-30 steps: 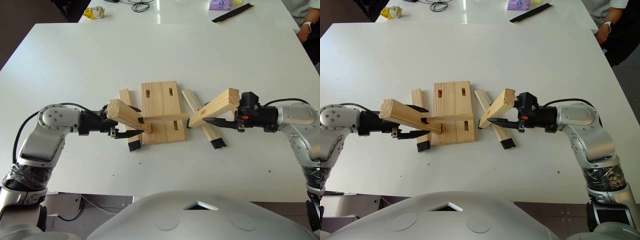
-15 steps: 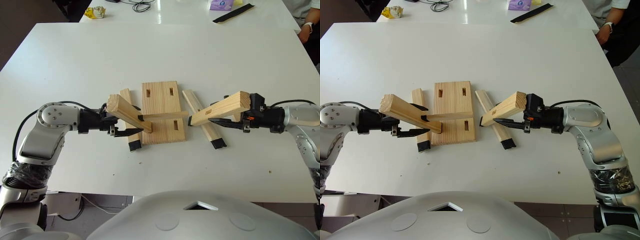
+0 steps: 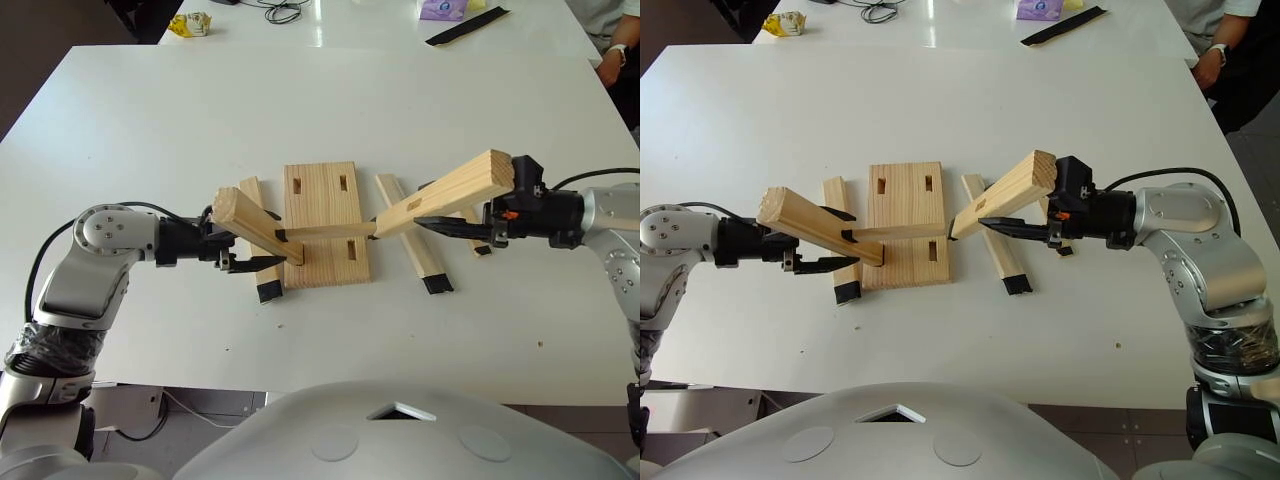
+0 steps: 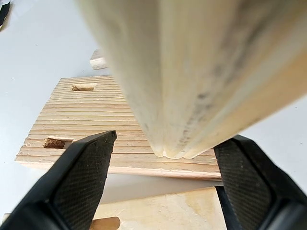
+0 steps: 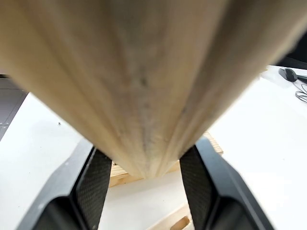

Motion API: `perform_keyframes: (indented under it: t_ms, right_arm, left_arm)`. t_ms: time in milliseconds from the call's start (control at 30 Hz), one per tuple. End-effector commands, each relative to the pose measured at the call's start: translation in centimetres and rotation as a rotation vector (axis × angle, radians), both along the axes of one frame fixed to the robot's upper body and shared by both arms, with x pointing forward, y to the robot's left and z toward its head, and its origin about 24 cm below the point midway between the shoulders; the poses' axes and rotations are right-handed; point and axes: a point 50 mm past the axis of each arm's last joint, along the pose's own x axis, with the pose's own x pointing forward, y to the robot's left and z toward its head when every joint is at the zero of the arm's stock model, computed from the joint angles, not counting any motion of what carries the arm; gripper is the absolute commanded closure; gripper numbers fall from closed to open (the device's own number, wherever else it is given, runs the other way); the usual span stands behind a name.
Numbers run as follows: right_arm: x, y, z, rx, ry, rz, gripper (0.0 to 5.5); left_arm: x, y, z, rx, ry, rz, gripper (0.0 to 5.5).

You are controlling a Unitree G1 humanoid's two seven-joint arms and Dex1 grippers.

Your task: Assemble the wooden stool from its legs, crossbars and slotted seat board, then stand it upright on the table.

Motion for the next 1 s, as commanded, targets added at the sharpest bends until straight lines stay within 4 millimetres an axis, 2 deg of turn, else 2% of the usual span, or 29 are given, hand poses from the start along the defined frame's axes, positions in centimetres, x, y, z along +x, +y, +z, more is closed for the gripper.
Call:
perform_keyframes:
  t_ms: [33, 333, 1000]
  right_arm:
    - [-0.2, 0.8, 0.2, 0.019, -0.011, 0.03, 3.46]
    - [-0.5, 1.5, -0.4, 0.035, -0.003, 0.039, 3.46]
    - [-1.1, 2.1, -1.9, -0.011, 0.025, 0.092, 3.46]
  left_arm:
    - [0.3, 0.2, 0.3, 0.009, 0.0, -0.009, 1.87]
    - [-0.8, 2.0, 0.1, 0.068, 0.071, -0.064, 1.87]
    - [-0.4, 1.4, 0.0, 0.048, 0.054, -0.044, 1.87]
